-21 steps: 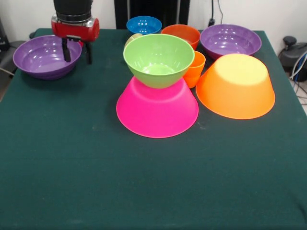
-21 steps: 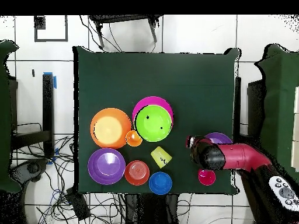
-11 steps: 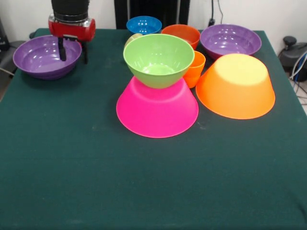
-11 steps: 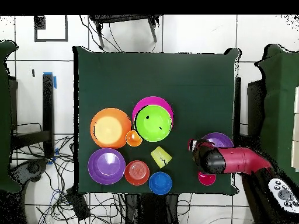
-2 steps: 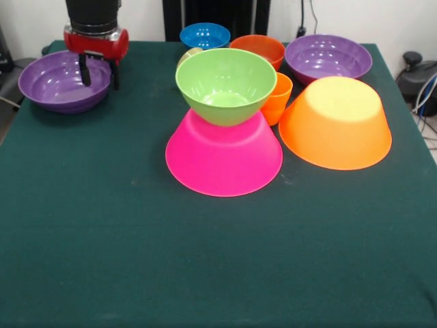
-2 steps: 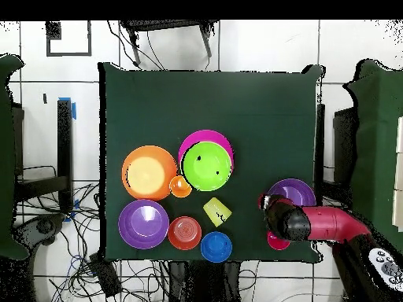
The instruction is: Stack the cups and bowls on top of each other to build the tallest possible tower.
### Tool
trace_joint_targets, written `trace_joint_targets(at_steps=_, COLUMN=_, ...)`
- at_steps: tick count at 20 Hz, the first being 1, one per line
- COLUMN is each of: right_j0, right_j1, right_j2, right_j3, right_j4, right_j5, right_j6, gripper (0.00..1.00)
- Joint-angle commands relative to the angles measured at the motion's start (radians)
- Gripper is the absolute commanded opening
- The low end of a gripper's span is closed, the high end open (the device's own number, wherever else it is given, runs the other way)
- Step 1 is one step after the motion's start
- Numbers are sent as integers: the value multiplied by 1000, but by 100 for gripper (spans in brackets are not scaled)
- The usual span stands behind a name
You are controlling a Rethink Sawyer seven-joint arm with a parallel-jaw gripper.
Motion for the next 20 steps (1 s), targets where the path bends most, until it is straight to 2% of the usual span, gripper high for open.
trace_joint_targets(at_steps=1, right_j0=-17, right_j1=80, right_j2=-14, right_j3=12, right_j4=-14, right_j5=-81, right_j6=60, gripper=100)
trace_joint_targets(at_steps=8, right_j0=-4, right_j1=102, right_j2=-51, right_j3=16, right_j4=-14, right_j5=-126, right_j6=84, gripper=100)
trace_joint_targets(at_steps=11, right_j0=-7, right_j1=108, right_j2=-44, right_j3=18, right_j4=-5, right_j5=-130, right_j6=75, gripper=100)
trace_joint_targets(at_steps=12, right_j0=-8, right_j1=110, right_j2=-43, right_j3=19, right_j4=-1, right_j5=-133, right_j6=72, gripper=0)
trace_joint_targets(at_steps=13, right_j0=-28, right_j1=106, right_j2=-9, right_j3=29, right_j4=2, right_j5=-124, right_j6=45, gripper=0)
trace_joint_targets(at_steps=16, right_j0=17, right_j1=86, right_j2=-40, right_j3=19, right_j4=4, right_j5=-118, right_j6=66, gripper=0)
trace_joint_targets(at_steps=20, right_j0=113, right_j1=-3, right_j2=-104, right_j3=28, right_j4=8, right_j5=-129, right_j6=121, gripper=0)
